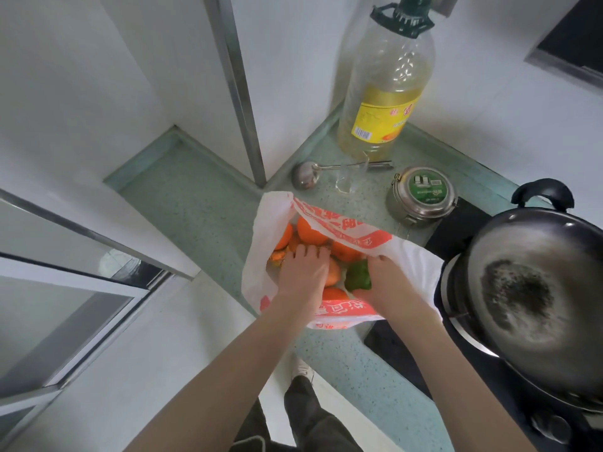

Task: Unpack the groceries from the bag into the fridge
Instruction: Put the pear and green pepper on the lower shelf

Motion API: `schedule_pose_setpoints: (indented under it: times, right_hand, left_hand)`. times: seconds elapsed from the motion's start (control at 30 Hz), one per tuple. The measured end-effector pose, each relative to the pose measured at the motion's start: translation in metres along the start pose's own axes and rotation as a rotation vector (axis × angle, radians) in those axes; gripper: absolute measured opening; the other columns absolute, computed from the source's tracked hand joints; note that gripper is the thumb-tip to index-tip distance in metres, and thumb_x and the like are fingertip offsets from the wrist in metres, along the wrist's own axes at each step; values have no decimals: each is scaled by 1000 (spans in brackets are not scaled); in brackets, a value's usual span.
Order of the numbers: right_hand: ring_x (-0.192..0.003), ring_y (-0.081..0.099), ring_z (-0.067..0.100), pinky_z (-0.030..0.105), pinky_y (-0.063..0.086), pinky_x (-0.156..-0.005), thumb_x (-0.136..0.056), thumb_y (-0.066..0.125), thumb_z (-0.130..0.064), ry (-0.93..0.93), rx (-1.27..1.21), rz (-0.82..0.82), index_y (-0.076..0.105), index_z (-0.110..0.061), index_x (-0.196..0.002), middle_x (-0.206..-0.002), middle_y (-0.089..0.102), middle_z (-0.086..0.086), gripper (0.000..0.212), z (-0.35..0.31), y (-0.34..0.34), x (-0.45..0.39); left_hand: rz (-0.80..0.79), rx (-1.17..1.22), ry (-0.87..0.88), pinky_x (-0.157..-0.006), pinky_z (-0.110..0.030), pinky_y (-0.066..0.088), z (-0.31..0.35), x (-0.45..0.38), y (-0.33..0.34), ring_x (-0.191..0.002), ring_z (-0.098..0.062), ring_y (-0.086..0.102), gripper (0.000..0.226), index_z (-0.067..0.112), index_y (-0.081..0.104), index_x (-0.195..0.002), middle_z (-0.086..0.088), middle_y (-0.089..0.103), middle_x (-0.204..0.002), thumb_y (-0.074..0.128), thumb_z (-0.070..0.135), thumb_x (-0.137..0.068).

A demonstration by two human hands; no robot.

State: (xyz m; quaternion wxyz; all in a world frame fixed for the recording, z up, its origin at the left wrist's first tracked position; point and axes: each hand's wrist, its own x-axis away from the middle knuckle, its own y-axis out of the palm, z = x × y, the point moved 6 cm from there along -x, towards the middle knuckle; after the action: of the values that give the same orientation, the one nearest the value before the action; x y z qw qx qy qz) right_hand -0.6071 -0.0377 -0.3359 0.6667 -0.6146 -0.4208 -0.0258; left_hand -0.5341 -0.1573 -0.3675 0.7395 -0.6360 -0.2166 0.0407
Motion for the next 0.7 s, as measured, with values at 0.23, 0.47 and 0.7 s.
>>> schedule_pose_setpoints:
  times: [0.23, 0.47, 0.7]
  right_hand:
    - [-115, 58, 21, 29, 49, -91, -91, 65, -39, 11, -117, 214, 57, -30, -115, -120, 58, -5, 27, 10, -19, 22]
    - [-118, 58, 29, 39, 50, -88, -93, 64, -24, 53, -167, 263, 43, -17, -137, -132, 58, 6, 50, 26, -37, 23]
    - [-120, 57, 28, 38, 49, -84, -93, 65, -30, 61, -143, 310, 45, -20, -138, -133, 56, 2, 50, 36, -44, 23]
  left_hand:
    - [2, 93, 66, -100, -39, 49, 1, -2, -4, -121, -27, 56, 52, 16, 43, -138, -8, 55, -133, 69, 23, -93]
    - [-168, 95, 175, -97, -46, 44, 8, -23, 3, -124, -34, 47, 59, 12, 45, -137, -12, 47, -135, 72, 11, -85]
    - [-325, 203, 201, -100, -52, 44, 17, -38, 25, -129, -34, 45, 43, 18, 45, -134, -7, 55, -137, 61, 15, -94]
